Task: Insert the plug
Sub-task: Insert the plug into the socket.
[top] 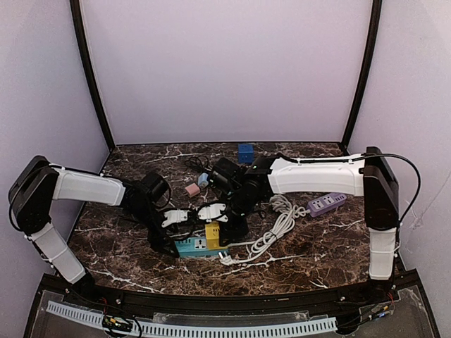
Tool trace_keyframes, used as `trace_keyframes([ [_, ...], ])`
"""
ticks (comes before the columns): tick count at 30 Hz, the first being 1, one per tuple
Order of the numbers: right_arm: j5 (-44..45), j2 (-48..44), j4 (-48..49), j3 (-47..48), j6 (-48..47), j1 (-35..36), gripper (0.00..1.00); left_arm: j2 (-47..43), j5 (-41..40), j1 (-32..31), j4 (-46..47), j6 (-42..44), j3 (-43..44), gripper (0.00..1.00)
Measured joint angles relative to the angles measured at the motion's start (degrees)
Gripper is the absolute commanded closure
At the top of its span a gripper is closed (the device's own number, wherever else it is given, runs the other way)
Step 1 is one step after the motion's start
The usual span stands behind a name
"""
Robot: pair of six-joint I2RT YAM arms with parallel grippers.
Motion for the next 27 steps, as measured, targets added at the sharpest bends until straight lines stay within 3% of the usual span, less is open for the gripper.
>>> trace_keyframes([
  [14,2.19,1.79,-0.28,2.64,0.72,-0.37,1.0,2.27,-1.97,-0.44,4.72,0.37,1.53,0.09],
  [20,1.31,3.54,-1.22,5.11,1.44,-1.22,1.0,2.19,3.04,1.31,2.03,1.75,1.92,0.02],
  [27,0.44,4.74,-2.89,6.99,2.47,-1.62,1.0,1.84,8.52,7.19,-3.63,1.68,5.2,0.01],
])
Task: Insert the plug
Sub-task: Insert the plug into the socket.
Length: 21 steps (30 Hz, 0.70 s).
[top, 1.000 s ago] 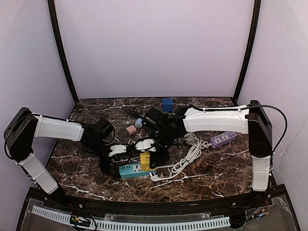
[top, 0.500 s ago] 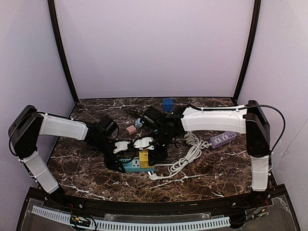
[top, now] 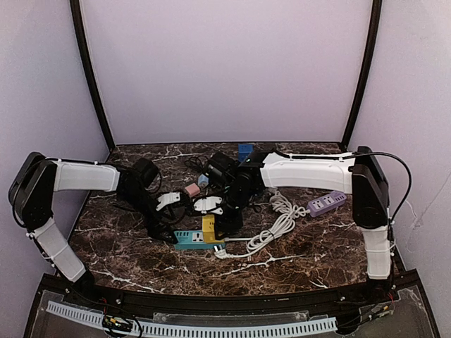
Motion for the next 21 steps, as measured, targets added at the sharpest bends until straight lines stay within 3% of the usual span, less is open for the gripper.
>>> trace_keyframes([
  [9,-0.85,0.31,0.11,-0.46,1.27,-0.37,1.0,-2.21,6.36,2.03,-5.33,-9.7,11.13,0.02],
  [14,-0.92,-1.62,4.0,-4.26,2.25,-0.44,1.0,-4.63,8.07,7.06,-9.84,-15.08,14.12,0.04],
  [17,-0.92,-2.38,5.38,-5.42,2.4,-0.44,1.0,-6.97,6.21,10.23,-15.69,-14.6,17.59,0.04],
  [21,-0.81,-3.48,7.39,-7.04,2.36,-0.39,1.0,-13.42,2.03,11.5,-26.97,-7.13,24.48,0.04],
])
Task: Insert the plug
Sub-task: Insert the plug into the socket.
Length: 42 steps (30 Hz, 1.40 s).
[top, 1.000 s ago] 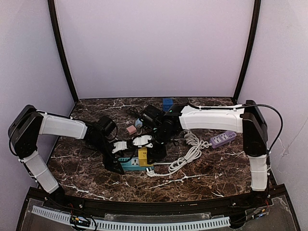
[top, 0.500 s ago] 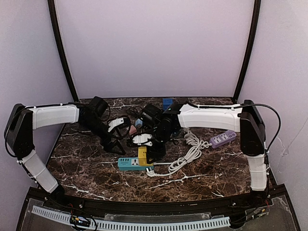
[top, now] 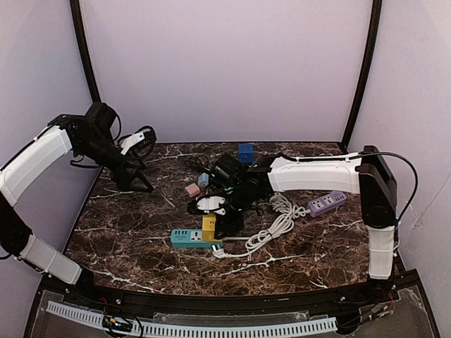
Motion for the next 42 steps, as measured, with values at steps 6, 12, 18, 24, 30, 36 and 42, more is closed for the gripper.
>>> trace_keyframes([
  [6,0.66,0.07,7.52,-1.95,-0.15,0.07,1.0,-10.45,-1.57,-0.07,-6.73,10.03,2.78,0.08],
  [12,1.33,-1.86,14.6,-6.84,-0.11,0.17,1.0,-8.74,4.0,-2.69,-1.4,14.23,-9.64,0.04],
  [18,1.42,-2.03,16.39,-7.5,0.11,0.15,1.0,3.87,4.74,-5.11,1.05,16.35,-10.08,0.01],
  [24,1.33,-0.07,13.75,-3.85,1.95,0.15,1.0,-4.35,-3.32,-2.91,5.95,16.96,-7.04,0.01],
  [30,1.22,-0.2,14.78,-4.52,2.23,0.15,1.0,-27.12,-7.65,-9.94,15.02,15.26,-21.4,0.01],
  [36,1.2,-0.13,14.64,-4.33,1.68,0.15,1.0,-17.59,-6.08,-18.62,39.5,4.59,-39.54,0.01],
  [42,1.11,0.09,14.1,-3.8,0.9,0.15,1.0,-8.02,-1.97,-18.64,61.77,-3.08,-48.0,0.01],
])
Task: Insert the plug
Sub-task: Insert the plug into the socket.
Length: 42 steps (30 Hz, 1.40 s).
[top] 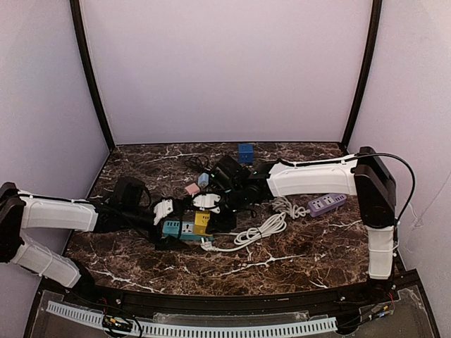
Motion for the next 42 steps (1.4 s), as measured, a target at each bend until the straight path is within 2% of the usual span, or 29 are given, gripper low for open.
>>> trace_keyframes([
  [6,-1.27,0.0,0.11,-0.04,0.24,-0.22,1.0,7.8,6.75,0.0,21.86,-8.46,-4.33,0.01],
  [11,-2.23,0.0,0.33,-0.24,-0.61,-0.55,1.0,13.79,8.68,1.18,34.56,-12.24,-5.07,0.02],
  [15,-3.48,0.0,0.5,-0.35,-1.31,-0.76,1.0,17.49,12.07,3.58,38.47,-13.51,-4.7,0.06],
  [21,-5.05,-0.07,1.05,-0.81,-2.47,-1.36,1.0,20.61,16.35,5.14,41.86,-13.84,-4.5,0.27],
  [23,-5.2,-0.07,1.09,-0.83,-2.73,-1.4,1.0,21.75,17.4,5.14,43.17,-13.79,-4.07,0.28],
  [25,-5.25,-0.07,1.09,-0.83,-2.93,-1.4,1.0,22.53,18.12,5.14,43.91,-13.6,-3.37,0.22],
  [28,-5.38,-0.07,1.09,-0.83,-3.21,-1.46,1.0,23.89,19.02,5.14,45.16,-13.25,-1.86,0.22],
  [33,-5.7,-0.07,1.14,-0.9,-3.39,-1.57,1.0,26.01,20.33,5.09,46.38,-12.74,-0.55,0.45],
  [35,-5.81,-0.07,1.14,-0.9,-3.32,-1.64,1.0,26.71,21.18,4.83,46.53,-12.0,-0.42,0.56],
  [37,-6.05,-0.09,1.09,-0.96,-3.37,-1.73,1.0,27.26,21.66,4.59,46.88,-10.97,-0.35,0.74],
  [39,-6.23,-0.09,1.11,-1.01,-3.26,-1.84,0.99,27.45,21.66,4.61,47.41,-10.54,-0.35,0.86],
  [40,-6.29,-0.11,1.11,-1.01,-3.3,-1.86,0.95,27.45,21.66,4.59,47.45,-10.43,-0.35,0.96],
  [42,-6.34,-0.11,1.14,-1.01,-3.32,-1.88,0.78,27.47,21.66,4.59,47.47,-10.36,-0.35,0.99],
])
